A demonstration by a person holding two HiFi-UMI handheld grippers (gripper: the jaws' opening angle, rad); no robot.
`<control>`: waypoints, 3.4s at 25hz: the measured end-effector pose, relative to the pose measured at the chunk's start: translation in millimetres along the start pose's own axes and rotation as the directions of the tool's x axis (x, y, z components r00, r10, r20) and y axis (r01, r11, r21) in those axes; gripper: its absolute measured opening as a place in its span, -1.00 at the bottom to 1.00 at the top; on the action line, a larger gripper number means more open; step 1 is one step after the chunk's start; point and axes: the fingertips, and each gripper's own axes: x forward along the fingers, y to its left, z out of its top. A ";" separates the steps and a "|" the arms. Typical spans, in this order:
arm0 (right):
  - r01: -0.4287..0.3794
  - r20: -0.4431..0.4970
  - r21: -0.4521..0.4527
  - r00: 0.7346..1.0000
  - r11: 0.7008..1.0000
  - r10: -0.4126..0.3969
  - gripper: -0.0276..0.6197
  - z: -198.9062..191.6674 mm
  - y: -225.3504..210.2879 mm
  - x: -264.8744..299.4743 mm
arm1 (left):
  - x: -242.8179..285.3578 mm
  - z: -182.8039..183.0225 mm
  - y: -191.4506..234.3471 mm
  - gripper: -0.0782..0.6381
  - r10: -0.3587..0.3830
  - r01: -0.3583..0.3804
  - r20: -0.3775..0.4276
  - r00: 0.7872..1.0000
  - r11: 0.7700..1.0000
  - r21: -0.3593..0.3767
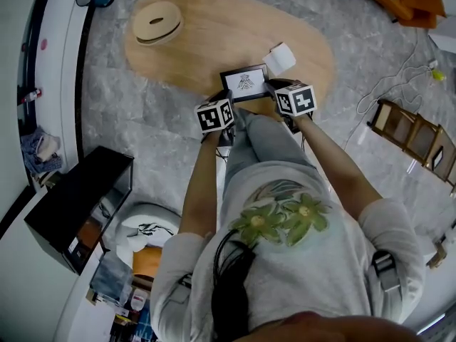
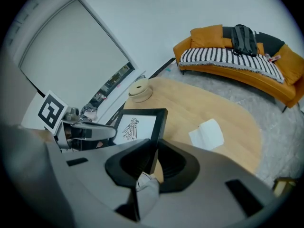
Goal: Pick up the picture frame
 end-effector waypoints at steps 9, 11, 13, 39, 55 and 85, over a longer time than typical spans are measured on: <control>-0.030 0.022 -0.024 0.999 0.999 0.031 -0.73 5.7 18.8 -22.7 | -29.7 -3.4 -7.8 -0.53 -0.018 0.020 0.033 0.999 0.997 -0.072; -0.031 0.034 -0.028 0.999 0.999 0.032 -0.73 6.5 23.8 -28.8 | -37.3 -3.8 -9.7 -0.53 -0.018 0.022 0.044 0.999 0.997 -0.078; -0.032 0.054 -0.031 0.998 0.999 0.034 -0.73 9.0 27.8 -36.8 | -44.2 -3.9 -13.1 -0.53 -0.021 0.025 0.054 0.998 0.996 -0.081; -0.091 0.234 -0.071 0.966 0.993 0.105 -0.75 45.5 71.2 -117.6 | -124.2 30.9 -50.9 -0.54 -0.041 0.055 0.229 0.973 0.997 -0.053; -0.112 0.343 -0.111 0.928 0.987 0.144 -0.76 65.8 93.0 -154.8 | -164.6 46.6 -67.8 -0.54 -0.057 0.074 0.326 0.943 0.996 -0.040; -0.112 0.410 -0.152 0.897 0.982 0.166 -0.79 80.7 114.1 -182.9 | -196.1 63.1 -76.2 -0.54 -0.054 0.049 0.411 0.910 0.999 0.023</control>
